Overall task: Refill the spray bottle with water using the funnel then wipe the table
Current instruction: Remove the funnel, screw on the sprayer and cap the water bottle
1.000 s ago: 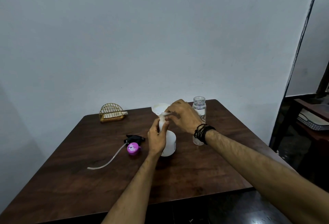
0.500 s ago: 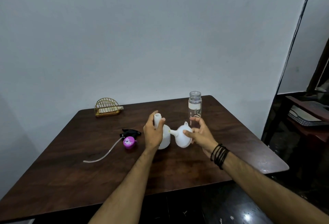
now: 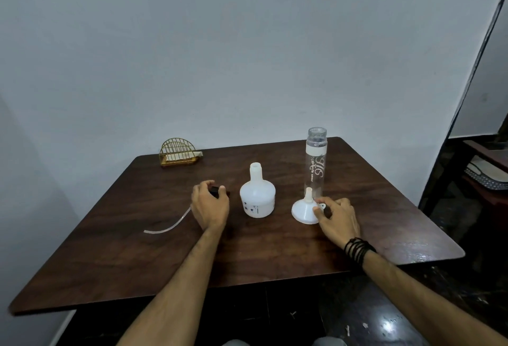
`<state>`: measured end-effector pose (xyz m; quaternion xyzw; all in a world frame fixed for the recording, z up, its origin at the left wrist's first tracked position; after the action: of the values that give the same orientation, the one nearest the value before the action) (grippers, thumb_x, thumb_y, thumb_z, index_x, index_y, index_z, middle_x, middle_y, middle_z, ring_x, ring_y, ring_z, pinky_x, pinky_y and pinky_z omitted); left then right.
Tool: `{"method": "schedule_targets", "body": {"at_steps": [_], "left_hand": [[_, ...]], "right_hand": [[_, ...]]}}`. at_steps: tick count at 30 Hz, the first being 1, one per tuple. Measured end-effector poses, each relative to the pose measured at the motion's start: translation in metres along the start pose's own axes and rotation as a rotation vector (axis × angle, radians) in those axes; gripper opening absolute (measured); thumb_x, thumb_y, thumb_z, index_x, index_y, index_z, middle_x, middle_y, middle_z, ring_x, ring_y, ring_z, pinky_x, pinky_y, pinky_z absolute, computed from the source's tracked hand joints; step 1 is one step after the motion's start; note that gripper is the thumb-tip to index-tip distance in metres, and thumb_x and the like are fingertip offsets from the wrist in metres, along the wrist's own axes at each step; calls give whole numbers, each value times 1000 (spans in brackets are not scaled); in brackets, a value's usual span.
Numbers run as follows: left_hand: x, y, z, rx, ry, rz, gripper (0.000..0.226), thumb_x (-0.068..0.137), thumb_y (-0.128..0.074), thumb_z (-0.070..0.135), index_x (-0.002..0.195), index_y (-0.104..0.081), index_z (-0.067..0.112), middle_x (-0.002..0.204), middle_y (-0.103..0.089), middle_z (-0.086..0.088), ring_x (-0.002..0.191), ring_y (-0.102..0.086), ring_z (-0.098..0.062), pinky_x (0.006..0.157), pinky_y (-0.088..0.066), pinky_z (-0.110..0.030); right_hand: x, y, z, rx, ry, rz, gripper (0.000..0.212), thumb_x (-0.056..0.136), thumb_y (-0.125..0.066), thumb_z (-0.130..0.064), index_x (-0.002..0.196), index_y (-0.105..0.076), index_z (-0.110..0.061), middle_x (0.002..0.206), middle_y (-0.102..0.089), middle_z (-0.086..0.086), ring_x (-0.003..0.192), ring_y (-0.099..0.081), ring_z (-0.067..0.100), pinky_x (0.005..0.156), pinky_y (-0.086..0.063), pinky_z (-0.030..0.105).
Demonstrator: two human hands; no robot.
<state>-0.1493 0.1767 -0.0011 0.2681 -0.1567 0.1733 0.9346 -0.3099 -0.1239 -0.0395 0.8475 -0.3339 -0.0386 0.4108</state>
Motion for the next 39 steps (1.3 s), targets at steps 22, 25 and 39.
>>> {"method": "schedule_targets", "body": {"at_steps": [22,25,39], "left_hand": [[-24,-9,-13,108,-315,-530,50,70,-85,37,115,-65,25,109,-65,10,99,-61,-4,92,-55,-29],[-24,-5,-13,105,-318,-574,54,69,-84,48,115,-66,26,107,-65,12,97,-61,-3,86,-55,-24],[47,-20,-35,419,58,-333,60,86,-69,48,132,-53,13,133,-55,-12,126,-51,-29,105,-44,-45]], "right_hand": [[-43,-31,-124,195,578,233,43,79,-72,-20,116,-51,-16,116,-47,-3,108,-47,11,88,-42,21],[-42,-46,-130,175,600,188,40,79,-71,-20,113,-50,-19,114,-48,-4,103,-47,12,87,-47,28],[-4,-67,-115,223,371,182,68,82,-68,-51,135,-42,-17,134,-44,1,120,-45,17,99,-42,31]]}}
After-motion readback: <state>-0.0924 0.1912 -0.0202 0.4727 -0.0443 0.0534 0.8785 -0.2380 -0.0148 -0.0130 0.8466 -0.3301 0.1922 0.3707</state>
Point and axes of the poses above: each hand's wrist, its own x-axis towards the middle knuckle, its own y-axis out of the back of the hand, z = x × y, the point moved 6 cm from there along x, towards the middle knuckle
